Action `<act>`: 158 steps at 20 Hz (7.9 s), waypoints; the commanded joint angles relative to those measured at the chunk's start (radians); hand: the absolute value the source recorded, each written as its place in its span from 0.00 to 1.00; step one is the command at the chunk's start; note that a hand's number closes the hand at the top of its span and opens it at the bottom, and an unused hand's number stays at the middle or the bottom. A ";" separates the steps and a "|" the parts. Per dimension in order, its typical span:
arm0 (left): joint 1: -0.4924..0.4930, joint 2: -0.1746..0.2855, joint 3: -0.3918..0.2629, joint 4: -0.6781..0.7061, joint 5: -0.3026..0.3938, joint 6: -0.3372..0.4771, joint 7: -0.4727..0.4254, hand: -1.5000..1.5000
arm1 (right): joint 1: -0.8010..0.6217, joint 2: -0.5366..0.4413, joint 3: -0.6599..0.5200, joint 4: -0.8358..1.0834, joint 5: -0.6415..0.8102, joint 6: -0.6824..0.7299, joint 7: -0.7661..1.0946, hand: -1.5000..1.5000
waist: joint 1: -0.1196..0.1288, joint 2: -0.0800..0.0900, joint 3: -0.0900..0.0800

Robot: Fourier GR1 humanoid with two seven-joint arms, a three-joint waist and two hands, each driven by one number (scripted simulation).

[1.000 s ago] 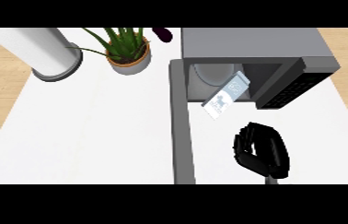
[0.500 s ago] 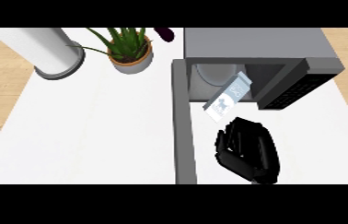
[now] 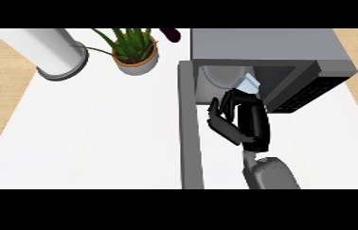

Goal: Pick up the milk, place it into the microwave and close the microwave

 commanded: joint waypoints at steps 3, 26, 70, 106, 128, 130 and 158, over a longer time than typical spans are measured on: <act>-0.017 -0.001 0.002 -0.046 0.025 0.018 0.075 0.00 | -0.212 0.000 -0.108 0.241 0.029 -0.096 0.045 1.00 | 0.005 0.002 0.001; -0.144 0.044 0.068 0.108 0.023 -0.047 0.073 0.00 | -0.682 -0.020 -0.406 1.186 0.006 -0.074 -0.576 1.00 | 0.035 0.015 0.002; -0.286 0.045 0.009 0.264 -0.100 -0.068 0.018 0.00 | -0.818 -0.239 -0.337 1.472 0.219 -0.463 -0.453 0.00 | 0.119 0.063 0.005; -0.260 0.018 0.016 0.281 -0.136 -0.075 -0.062 0.00 | -0.753 -0.160 -0.384 1.392 0.195 -0.359 -0.537 0.00 | 0.072 0.030 0.004; -0.125 -0.033 -0.130 0.197 -0.168 -0.228 -0.046 0.00 | -0.497 -0.002 -0.430 1.230 0.069 0.146 -0.745 0.00 | -0.014 -0.007 0.000; -0.138 -0.029 -0.152 0.202 -0.155 -0.249 -0.034 0.00 | -0.421 -0.001 -0.410 1.216 0.047 0.179 -0.796 0.00 | -0.012 -0.006 0.000; -0.513 -0.060 -0.662 0.362 -0.565 0.094 0.060 1.00 | 0.499 -0.175 -0.282 0.006 -0.204 0.437 -0.506 0.00 | -0.032 -0.003 -0.001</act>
